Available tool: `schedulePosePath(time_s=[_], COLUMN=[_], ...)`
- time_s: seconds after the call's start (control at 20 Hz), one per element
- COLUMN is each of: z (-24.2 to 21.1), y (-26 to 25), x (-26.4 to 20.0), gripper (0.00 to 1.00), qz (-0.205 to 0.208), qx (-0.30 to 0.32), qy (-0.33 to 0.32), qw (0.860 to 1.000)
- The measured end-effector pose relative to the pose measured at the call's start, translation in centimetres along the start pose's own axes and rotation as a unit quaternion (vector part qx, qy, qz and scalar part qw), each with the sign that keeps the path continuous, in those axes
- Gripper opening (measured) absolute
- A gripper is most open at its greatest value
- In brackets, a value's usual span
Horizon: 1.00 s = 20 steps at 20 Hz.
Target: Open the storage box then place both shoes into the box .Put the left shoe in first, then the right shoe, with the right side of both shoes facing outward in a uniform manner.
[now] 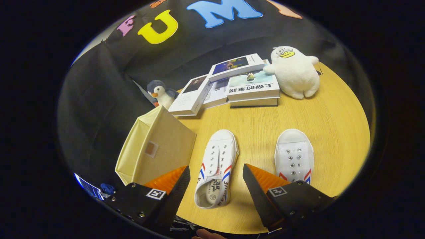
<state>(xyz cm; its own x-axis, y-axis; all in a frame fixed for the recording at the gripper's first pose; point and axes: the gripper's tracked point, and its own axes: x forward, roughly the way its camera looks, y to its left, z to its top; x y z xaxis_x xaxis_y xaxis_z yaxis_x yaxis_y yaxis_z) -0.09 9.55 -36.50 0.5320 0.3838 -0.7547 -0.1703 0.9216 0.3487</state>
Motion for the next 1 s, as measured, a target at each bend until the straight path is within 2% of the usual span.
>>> schedulePosePath(time_s=[0.25,0.55,0.65,0.75,0.85,0.95,1.0], z=[-2.6,-4.5,-4.9,-4.7,-5.1,-4.5,-4.3], y=[-2.1,-2.9,-2.9,-2.0,-1.4,-1.6,-1.9], x=[2.8,6.3,7.2,7.7,7.9,7.4,7.6], gripper=[0.96,0.95,0.9,0.83,0.46,0.22,0.16], qz=[-0.03,-0.044,-0.047,-0.024,-0.014,-0.022,-0.023], qx=[-0.025,-0.07,-0.079,-0.084,-0.087,-0.083,-0.052], qy=[0.044,0.095,0.109,0.11,0.117,0.119,0.12], qw=[0.998,0.992,0.99,0.99,0.989,0.989,0.991])
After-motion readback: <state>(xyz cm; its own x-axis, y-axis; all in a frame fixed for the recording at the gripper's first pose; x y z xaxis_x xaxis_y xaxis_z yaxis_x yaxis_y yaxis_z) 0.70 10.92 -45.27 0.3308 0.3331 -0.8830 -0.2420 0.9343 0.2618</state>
